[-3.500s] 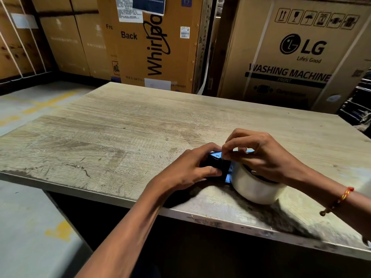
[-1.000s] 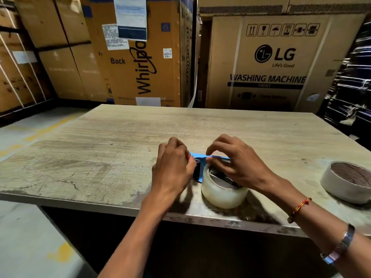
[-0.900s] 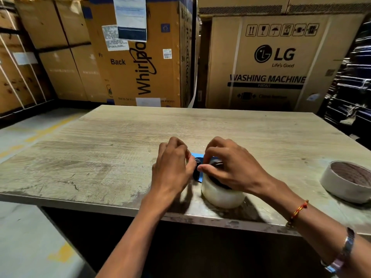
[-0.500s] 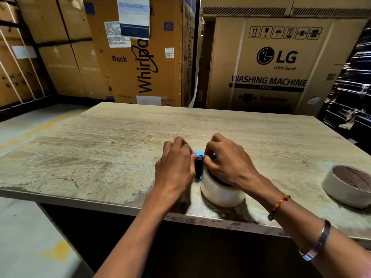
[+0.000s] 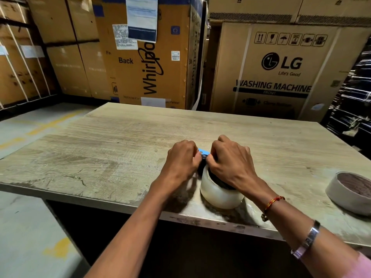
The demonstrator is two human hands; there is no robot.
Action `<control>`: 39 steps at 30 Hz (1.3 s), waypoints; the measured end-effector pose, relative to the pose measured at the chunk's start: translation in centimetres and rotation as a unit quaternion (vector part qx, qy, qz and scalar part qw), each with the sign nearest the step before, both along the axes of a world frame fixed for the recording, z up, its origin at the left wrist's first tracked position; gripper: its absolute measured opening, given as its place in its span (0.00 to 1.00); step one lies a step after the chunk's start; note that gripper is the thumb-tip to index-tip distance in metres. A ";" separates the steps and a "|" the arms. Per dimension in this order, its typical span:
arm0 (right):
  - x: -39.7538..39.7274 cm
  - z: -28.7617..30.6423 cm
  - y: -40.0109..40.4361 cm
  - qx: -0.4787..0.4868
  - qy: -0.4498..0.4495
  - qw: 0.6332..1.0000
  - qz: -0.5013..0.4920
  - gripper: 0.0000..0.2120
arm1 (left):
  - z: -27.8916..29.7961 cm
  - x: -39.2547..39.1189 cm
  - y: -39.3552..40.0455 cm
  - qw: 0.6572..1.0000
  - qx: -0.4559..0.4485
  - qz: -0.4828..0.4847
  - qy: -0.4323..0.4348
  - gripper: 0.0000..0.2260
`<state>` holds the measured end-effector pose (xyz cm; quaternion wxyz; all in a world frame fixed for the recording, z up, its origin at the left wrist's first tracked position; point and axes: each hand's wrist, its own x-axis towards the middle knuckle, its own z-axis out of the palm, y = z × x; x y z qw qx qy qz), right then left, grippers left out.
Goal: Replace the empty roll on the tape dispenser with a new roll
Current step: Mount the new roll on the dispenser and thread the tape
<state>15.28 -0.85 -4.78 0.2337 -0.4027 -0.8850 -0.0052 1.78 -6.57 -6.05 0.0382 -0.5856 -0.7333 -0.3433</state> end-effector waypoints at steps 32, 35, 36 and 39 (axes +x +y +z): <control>-0.3 -0.7 2.9 -0.142 -0.033 0.986 0.085 0.09 | -1.7 -4.2 -1.2 0.978 -0.019 -0.156 -0.137 0.05; -0.3 -0.9 3.1 -0.134 -0.035 0.986 0.094 0.08 | -2.1 -4.8 -2.2 0.950 -0.017 -0.183 -0.254 0.02; -0.4 -1.0 3.2 -0.129 -0.036 0.986 0.094 0.08 | -2.3 -4.9 -2.4 0.938 -0.019 -0.186 -0.293 0.04; -0.4 -1.2 3.4 -0.126 -0.039 0.986 0.101 0.07 | -3.1 -4.8 -2.6 0.935 -0.020 -0.178 -0.305 0.05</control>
